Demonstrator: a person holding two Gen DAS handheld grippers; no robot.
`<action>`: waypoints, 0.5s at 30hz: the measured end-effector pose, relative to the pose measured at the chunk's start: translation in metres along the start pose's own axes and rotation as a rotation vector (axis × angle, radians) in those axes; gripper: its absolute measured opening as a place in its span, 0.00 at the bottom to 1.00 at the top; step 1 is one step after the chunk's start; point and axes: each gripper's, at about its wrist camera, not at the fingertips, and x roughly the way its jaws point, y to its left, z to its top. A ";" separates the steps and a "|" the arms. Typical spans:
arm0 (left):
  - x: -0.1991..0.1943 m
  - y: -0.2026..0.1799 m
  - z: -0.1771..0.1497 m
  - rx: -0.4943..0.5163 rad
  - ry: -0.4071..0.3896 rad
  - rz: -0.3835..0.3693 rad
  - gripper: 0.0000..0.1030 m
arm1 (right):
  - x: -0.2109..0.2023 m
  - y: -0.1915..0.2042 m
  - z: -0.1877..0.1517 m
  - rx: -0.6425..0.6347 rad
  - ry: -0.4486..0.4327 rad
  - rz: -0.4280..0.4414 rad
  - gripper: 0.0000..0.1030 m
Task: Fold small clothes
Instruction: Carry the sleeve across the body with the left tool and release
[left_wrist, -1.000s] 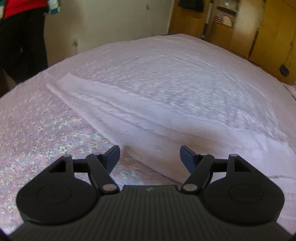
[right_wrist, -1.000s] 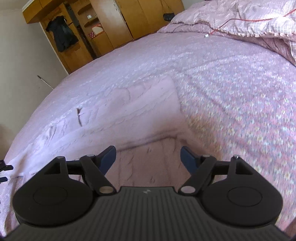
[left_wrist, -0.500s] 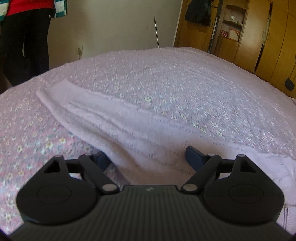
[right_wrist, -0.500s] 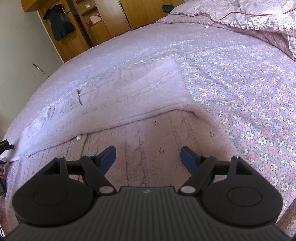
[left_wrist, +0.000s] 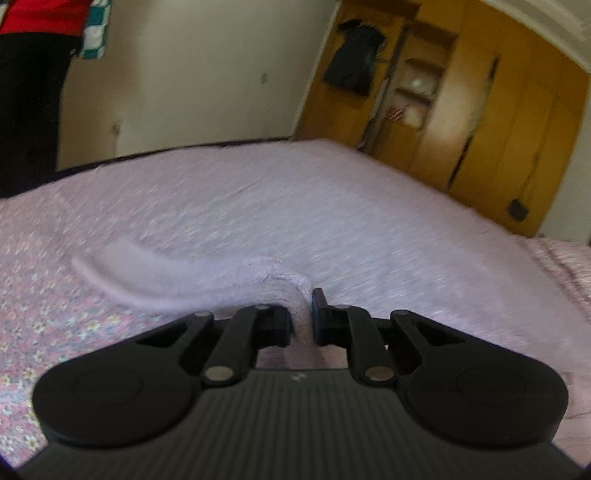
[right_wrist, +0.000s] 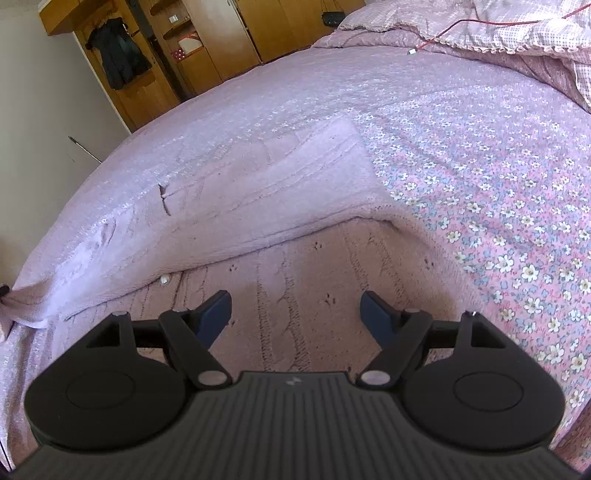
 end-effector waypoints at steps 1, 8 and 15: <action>-0.005 -0.008 0.003 0.004 -0.012 -0.023 0.12 | -0.001 0.000 0.000 0.002 -0.002 0.003 0.80; -0.037 -0.072 0.007 0.017 -0.040 -0.188 0.12 | -0.009 -0.005 -0.001 0.016 -0.021 0.018 0.80; -0.048 -0.145 -0.018 0.101 -0.009 -0.326 0.12 | -0.014 -0.016 0.000 0.049 -0.035 0.029 0.80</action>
